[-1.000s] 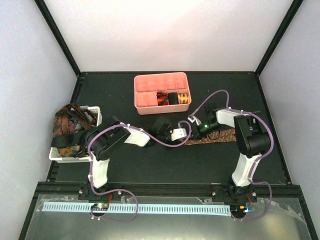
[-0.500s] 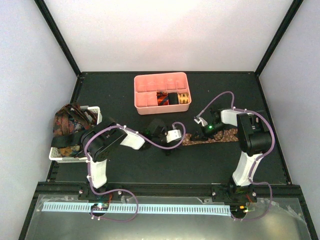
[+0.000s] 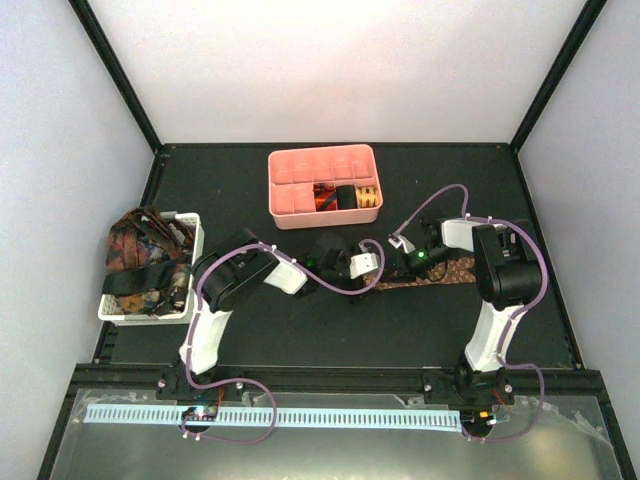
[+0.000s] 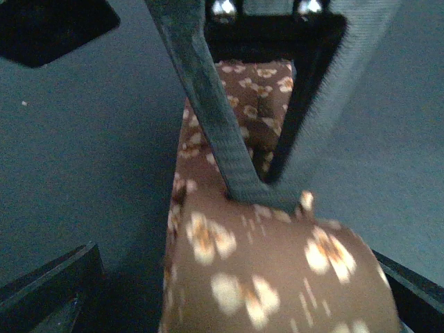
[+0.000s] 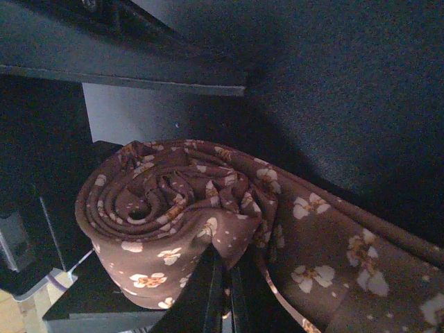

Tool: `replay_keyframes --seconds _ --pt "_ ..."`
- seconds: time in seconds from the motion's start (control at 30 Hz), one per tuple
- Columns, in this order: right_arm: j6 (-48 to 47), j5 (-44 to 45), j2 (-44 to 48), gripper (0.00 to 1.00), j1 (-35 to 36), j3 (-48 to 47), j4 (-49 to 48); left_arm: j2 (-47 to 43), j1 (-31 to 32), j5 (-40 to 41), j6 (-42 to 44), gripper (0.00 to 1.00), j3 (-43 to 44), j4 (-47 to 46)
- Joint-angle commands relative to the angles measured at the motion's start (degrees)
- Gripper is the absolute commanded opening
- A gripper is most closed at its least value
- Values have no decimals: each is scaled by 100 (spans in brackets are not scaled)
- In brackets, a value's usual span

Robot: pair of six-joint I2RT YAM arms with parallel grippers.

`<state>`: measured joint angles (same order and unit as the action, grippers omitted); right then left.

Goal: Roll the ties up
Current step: Roll the tie at the center of the board.

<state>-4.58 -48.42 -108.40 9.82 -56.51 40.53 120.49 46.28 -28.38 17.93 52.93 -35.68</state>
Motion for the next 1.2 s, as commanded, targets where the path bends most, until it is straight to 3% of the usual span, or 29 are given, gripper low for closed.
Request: replay_keyframes --seconds 0.0,0.13,0.4,0.77,0.87,1.0,1.17 --pt "-59 269 3 2 22 88 -114 193 74 158 152 99 150 517" --pt "-45 205 76 2 28 114 -121 204 98 198 227 99 27 713" --pt "-89 -237 333 2 36 144 -165 190 109 355 312 63 81 1424" --pt "-24 -292 436 2 55 176 -180 -192 96 444 369 34 -273 1360" --pt "20 -11 263 2 59 167 -194 -291 56 567 285 35 -346 1305" --pt "63 189 29 2 56 146 -244 -575 -100 389 38 70 -737 744" --pt "45 409 -254 2 98 80 -226 -867 -185 -34 -82 77 -1310 -208"
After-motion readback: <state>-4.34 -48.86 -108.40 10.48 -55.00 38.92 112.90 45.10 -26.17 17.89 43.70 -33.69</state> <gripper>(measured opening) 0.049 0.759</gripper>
